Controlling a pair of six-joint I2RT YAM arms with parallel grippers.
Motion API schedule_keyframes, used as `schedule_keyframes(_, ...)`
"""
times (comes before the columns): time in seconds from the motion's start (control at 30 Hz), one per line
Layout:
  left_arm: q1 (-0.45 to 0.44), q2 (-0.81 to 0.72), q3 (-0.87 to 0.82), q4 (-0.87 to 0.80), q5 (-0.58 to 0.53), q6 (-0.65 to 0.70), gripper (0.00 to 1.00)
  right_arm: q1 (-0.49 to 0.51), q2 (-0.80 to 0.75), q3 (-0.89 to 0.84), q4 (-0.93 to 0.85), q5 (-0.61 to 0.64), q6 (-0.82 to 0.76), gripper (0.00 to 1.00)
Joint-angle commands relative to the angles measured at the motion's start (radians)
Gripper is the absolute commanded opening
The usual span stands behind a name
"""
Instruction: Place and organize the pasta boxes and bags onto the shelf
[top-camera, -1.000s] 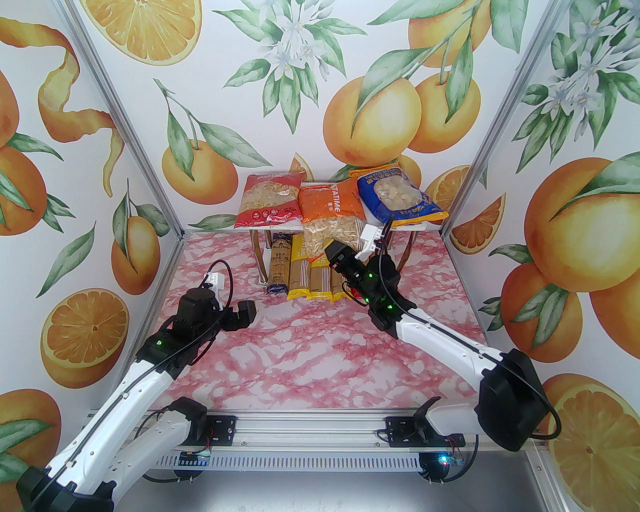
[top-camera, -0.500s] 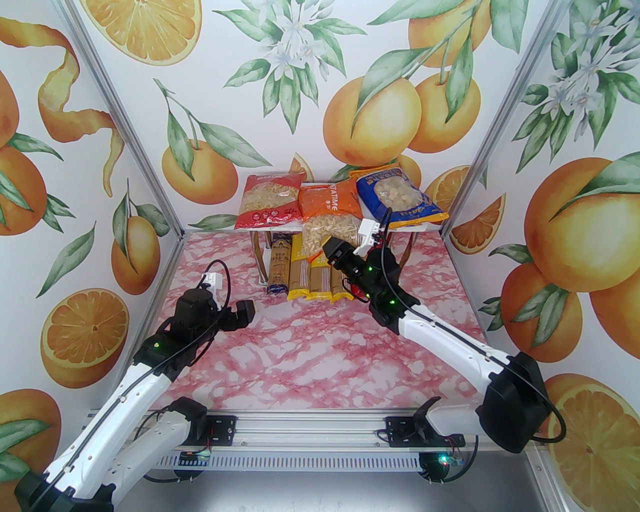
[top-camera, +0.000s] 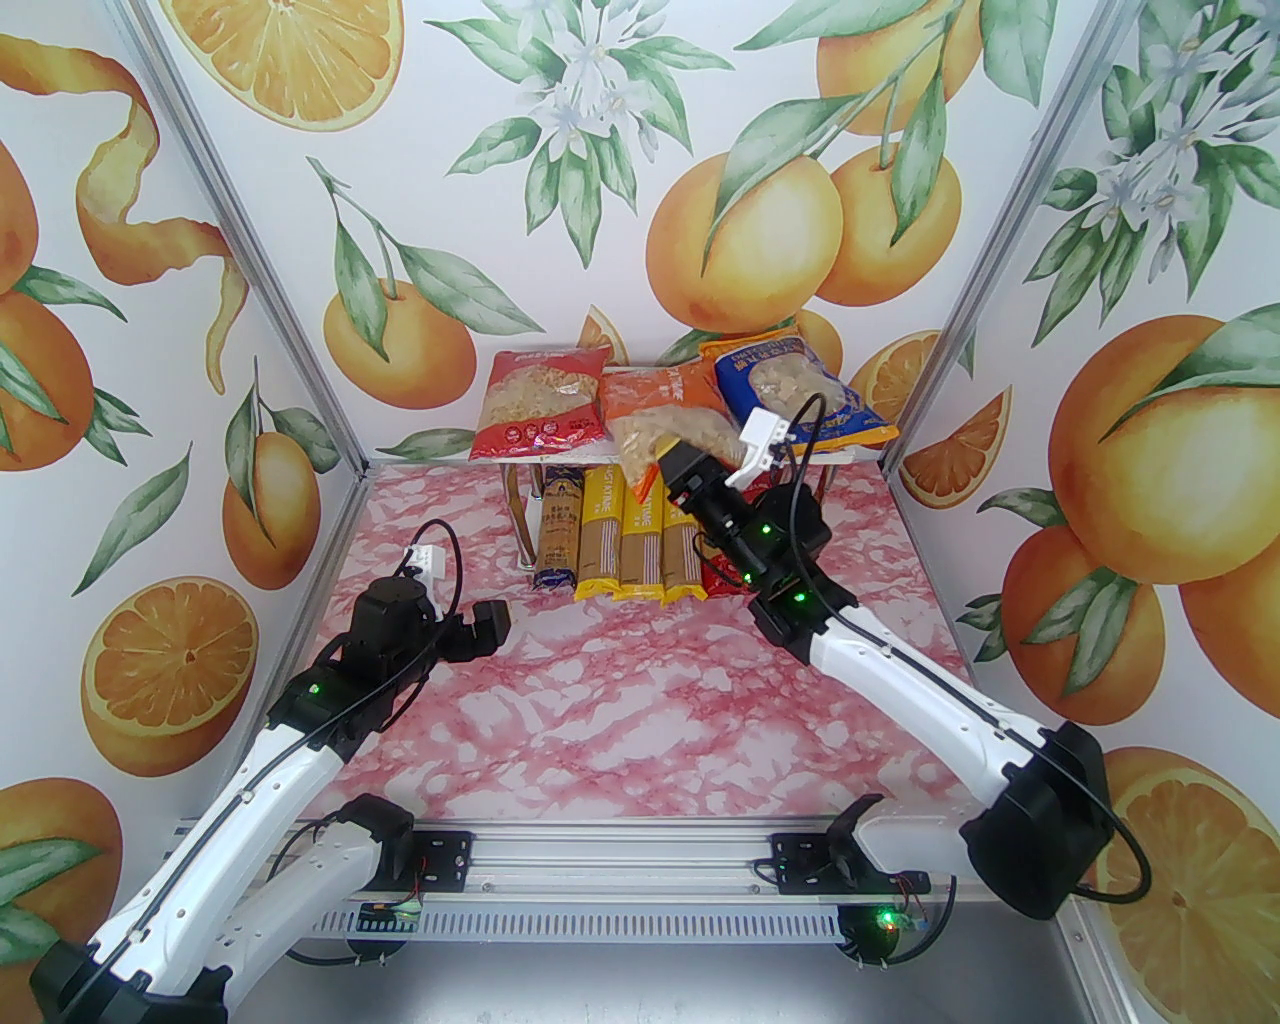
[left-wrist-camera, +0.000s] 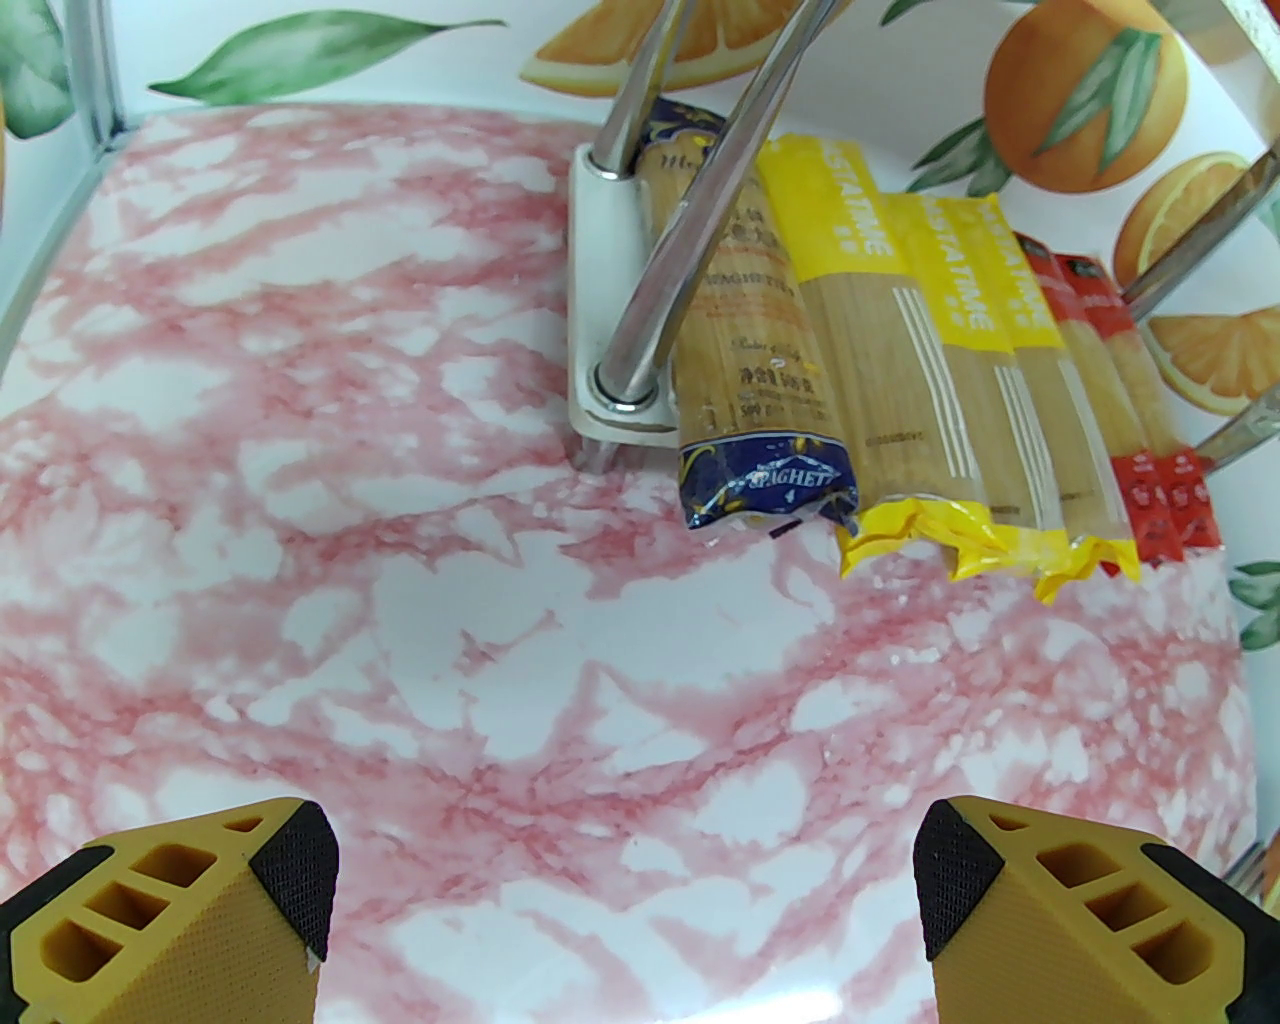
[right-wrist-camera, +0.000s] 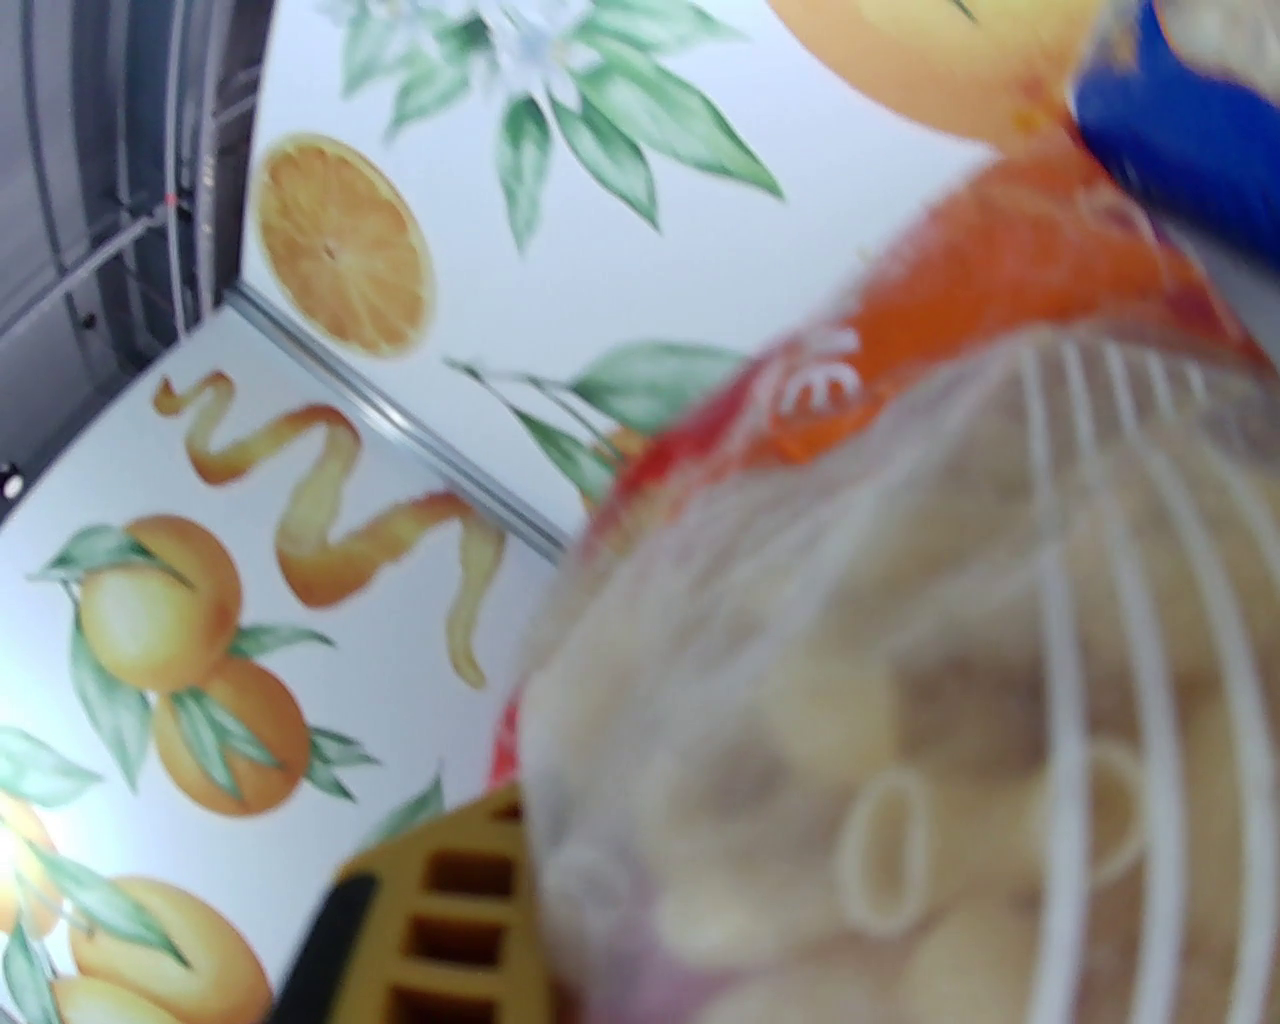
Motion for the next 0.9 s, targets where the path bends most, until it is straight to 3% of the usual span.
schedule_keyframes(0.0, 0.005, -0.008, 0.045, -0.012, -0.002, 0.013, 1.0, -0.011, 0.0, 0.091, 0.164, 0.066, -0.05, 0.0)
schedule_keyframes(0.4, 0.007, -0.04, 0.036, -0.042, -0.007, 0.018, 1.0, -0.01, 0.09, 0.145, 0.058, 0.08, -0.027, 0.0)
schedule_keyframes(0.87, 0.009, -0.01, 0.037, -0.023, -0.019, 0.019, 1.0, 0.022, 0.075, 0.16, -0.25, 0.053, -0.037, 0.0)
